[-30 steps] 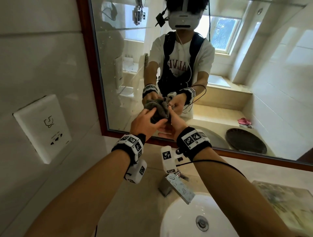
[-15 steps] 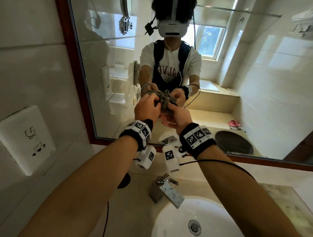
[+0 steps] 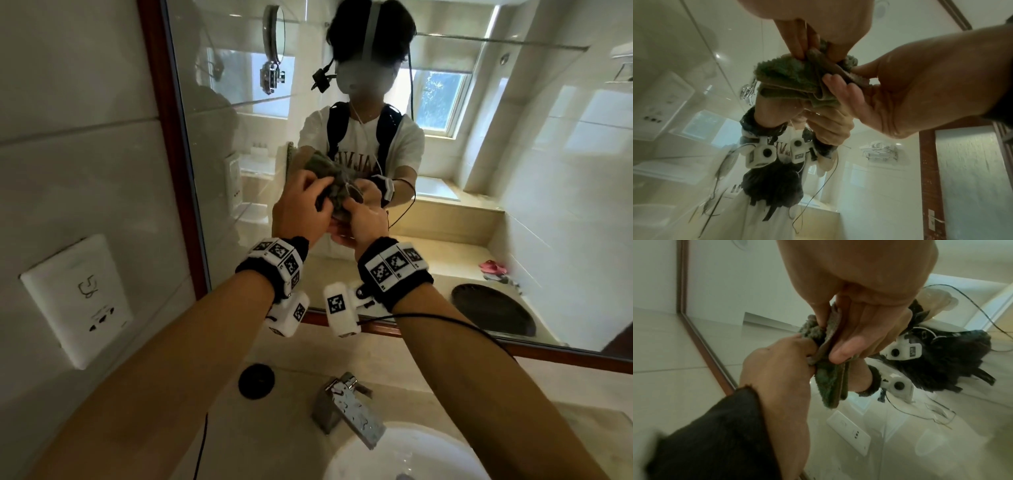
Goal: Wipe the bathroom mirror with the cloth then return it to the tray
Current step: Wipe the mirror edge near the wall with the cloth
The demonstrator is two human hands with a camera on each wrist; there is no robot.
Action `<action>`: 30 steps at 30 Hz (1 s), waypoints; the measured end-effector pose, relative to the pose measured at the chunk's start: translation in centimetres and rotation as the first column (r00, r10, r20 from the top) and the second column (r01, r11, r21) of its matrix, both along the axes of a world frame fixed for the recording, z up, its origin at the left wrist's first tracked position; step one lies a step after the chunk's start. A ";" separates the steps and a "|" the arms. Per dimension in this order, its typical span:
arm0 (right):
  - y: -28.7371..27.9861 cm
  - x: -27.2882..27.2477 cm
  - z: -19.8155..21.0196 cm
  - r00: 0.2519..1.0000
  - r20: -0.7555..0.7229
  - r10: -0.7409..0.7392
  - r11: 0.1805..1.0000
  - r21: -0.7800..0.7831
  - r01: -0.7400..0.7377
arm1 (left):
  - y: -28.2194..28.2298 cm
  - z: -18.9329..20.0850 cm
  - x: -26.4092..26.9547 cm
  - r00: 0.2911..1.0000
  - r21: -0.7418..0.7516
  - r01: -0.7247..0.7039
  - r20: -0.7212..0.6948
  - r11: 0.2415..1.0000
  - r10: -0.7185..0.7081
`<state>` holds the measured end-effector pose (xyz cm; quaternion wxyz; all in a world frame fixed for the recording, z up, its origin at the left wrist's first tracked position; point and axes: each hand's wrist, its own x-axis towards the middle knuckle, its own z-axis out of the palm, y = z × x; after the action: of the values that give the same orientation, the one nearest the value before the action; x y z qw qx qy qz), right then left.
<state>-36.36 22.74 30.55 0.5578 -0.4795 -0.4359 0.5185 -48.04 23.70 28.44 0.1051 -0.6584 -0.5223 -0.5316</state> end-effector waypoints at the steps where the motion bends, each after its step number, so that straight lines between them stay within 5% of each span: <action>1: 0.0 -0.3 -0.6 1.000 -0.011 0.011 0.999 -0.040 -0.011 | -0.2 -0.7 -0.3 1.000 -0.002 -0.007 -0.010 1.000 0.007; 10: 0.1 -1.7 -3.9 0.973 -0.008 0.232 0.947 -0.225 -0.228 | 0.2 -4.1 -4.3 0.985 0.015 -0.061 -0.159 0.998 0.062; 13: -0.4 -1.3 -3.4 0.986 0.094 0.135 0.985 -0.120 -0.123 | 0.4 -3.8 -5.6 0.977 0.013 -0.078 -0.197 0.997 0.079; 15: -0.7 -0.9 -2.6 0.951 0.308 0.006 0.996 0.085 -0.034 | 0.4 -3.2 -6.1 0.979 0.018 -0.108 -0.174 0.994 0.109; 18: -0.8 -0.9 -1.5 0.687 0.641 -0.343 0.880 0.475 -0.003 | 0.0 -1.8 -6.7 0.985 -0.011 -0.152 -0.087 0.988 0.150; 21: -0.1 -1.4 -0.5 0.514 0.604 -0.609 0.673 0.736 -0.067 | 0.0 -0.2 -7.4 0.979 -0.083 -0.204 -0.004 0.976 0.204; 26: 1.2 -2.9 1.2 0.106 0.648 -0.754 0.616 0.753 -0.231 | 0.3 2.5 -8.4 0.958 -0.117 -0.255 0.105 0.960 0.267; 30: 2.5 -3.5 2.3 0.027 0.628 -0.778 0.600 0.754 -0.267 | 0.0 1.7 -7.3 0.962 -0.139 -0.266 0.016 0.954 0.271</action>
<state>-39.89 25.20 32.88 0.3437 -0.5052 -0.7333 -0.2981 -55.31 23.66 30.16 0.1223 -0.5775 -0.6437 -0.4871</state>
